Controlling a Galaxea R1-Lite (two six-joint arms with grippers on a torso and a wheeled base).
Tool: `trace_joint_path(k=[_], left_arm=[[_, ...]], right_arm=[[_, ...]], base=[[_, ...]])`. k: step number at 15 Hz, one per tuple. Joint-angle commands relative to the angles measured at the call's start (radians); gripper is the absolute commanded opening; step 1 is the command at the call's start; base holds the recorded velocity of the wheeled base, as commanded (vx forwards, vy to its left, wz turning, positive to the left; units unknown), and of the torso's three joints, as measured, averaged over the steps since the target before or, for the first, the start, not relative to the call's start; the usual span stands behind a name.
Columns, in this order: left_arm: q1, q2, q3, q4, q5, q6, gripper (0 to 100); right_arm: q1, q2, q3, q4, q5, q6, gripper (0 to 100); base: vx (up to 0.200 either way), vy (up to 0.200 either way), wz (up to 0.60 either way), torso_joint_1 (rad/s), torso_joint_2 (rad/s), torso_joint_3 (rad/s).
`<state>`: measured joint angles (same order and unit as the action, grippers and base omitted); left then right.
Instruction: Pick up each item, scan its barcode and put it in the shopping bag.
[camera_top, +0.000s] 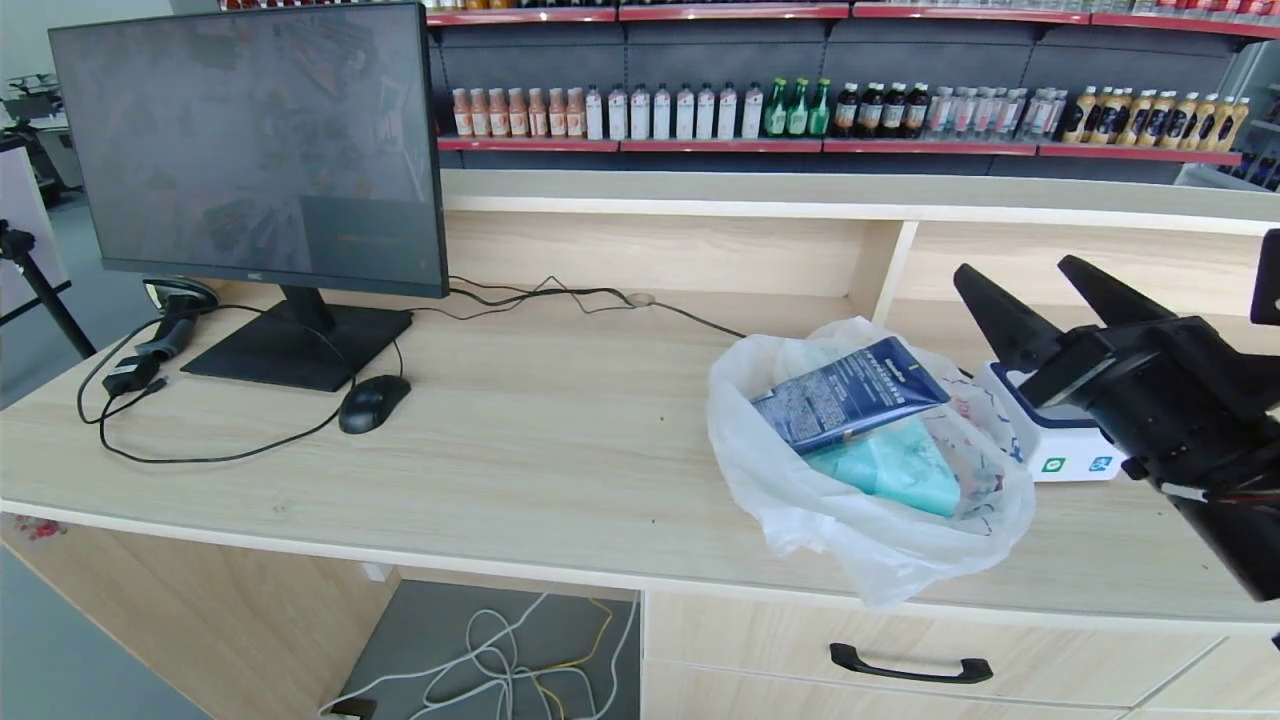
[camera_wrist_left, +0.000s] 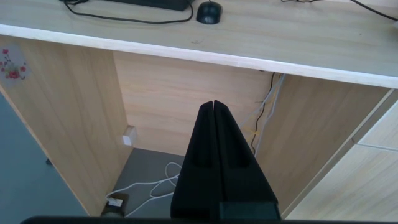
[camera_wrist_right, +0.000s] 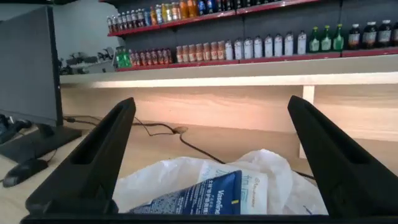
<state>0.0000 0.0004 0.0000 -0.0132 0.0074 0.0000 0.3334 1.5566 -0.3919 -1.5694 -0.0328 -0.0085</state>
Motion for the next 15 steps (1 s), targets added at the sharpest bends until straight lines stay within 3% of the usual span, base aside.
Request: trace_joint_path(k=[1,4,6,7,9,10,15], left_arm=[[0.000,0.001,0.000,-0.001,0.000,0.000,0],[0.000,0.001,0.000,-0.001,0.000,0.000,0],[0.000,0.001,0.000,-0.001,0.000,-0.002,0],[0.000,0.001,0.000,-0.001,0.000,0.000,0],[0.000,0.001,0.000,-0.001,0.000,-0.002,0],[0.000,0.001,0.000,-0.001,0.000,-0.002,0],[0.000,0.001,0.000,-0.001,0.000,0.000,0]], right_arm=[[0.003,-0.102,0.110,-0.001,0.007,-0.087,100],[0.036,-0.247,0.367,-0.001,0.099,-0.191,100],[0.102,-0.313,0.392,0.048,0.117,-0.188,100],[0.159,-0.349,0.392,0.141,0.116,-0.186,100],[0.291,-0.474,0.392,0.416,0.116,-0.189,100],[0.375,-0.601,0.392,0.667,0.111,-0.192,100],[0.384,-1.141,0.386,1.394,0.113,-0.306,100]], base=[[0.000,0.000,0.00,0.000,0.00,0.000],[0.000,0.000,0.00,0.000,0.00,0.000],[0.000,0.000,0.00,0.000,0.00,0.000],[0.000,0.000,0.00,0.000,0.00,0.000],[0.000,0.000,0.00,0.000,0.00,0.000],[0.000,0.000,0.00,0.000,0.00,0.000],[0.000,0.000,0.00,0.000,0.00,0.000]])
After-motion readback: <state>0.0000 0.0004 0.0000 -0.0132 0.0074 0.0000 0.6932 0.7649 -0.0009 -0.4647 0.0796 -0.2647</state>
